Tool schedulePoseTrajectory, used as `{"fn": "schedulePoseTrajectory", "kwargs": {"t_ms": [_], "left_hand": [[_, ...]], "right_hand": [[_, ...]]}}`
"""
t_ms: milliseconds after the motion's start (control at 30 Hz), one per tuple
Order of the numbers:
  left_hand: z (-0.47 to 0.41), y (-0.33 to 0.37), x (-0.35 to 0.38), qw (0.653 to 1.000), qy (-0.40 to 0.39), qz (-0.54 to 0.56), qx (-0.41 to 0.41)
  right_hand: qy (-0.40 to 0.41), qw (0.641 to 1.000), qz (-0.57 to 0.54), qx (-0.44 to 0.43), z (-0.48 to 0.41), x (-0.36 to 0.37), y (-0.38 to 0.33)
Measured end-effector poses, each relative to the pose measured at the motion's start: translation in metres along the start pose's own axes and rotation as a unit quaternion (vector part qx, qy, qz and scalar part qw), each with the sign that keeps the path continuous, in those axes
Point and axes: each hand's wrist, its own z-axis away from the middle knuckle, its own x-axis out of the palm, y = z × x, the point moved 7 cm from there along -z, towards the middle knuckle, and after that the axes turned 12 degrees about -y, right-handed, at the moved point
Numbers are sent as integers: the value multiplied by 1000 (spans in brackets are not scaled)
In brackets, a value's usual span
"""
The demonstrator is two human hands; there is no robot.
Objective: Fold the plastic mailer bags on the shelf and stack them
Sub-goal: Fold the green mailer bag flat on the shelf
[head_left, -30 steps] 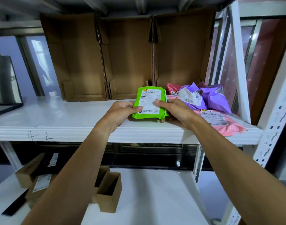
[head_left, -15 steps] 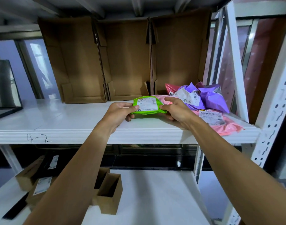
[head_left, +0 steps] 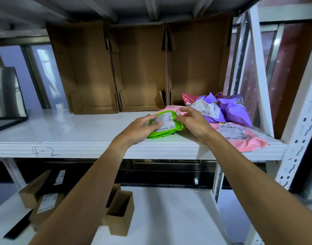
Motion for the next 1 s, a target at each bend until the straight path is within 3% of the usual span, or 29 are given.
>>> {"fn": "schedulePoseTrajectory", "kwargs": {"t_ms": [100,367,533,667,833,900,1000], "left_hand": [[2,4,3,1000,-12,-3,2],[2,0,3,1000,-3,-31,4],[-2,-1,3,997,-6,-80,9],[-2,1,3,994,7,-104,19],[-5,1,3,982,33,-181,37],[-7,0,2,978,38,-203,34],[-9,0,5,972,20,-231,20]], "right_hand": [[-43,999,18,-1,-1,7,-1],[-101,989,-101,44,1,15,6],[-71,997,0,40,2,13,1],[-63,990,126,-23,-1,16,-9],[-106,925,359,-68,6,38,-16],[-129,909,390,-71,7,45,-17],[-159,912,376,-39,7,48,-14]]}}
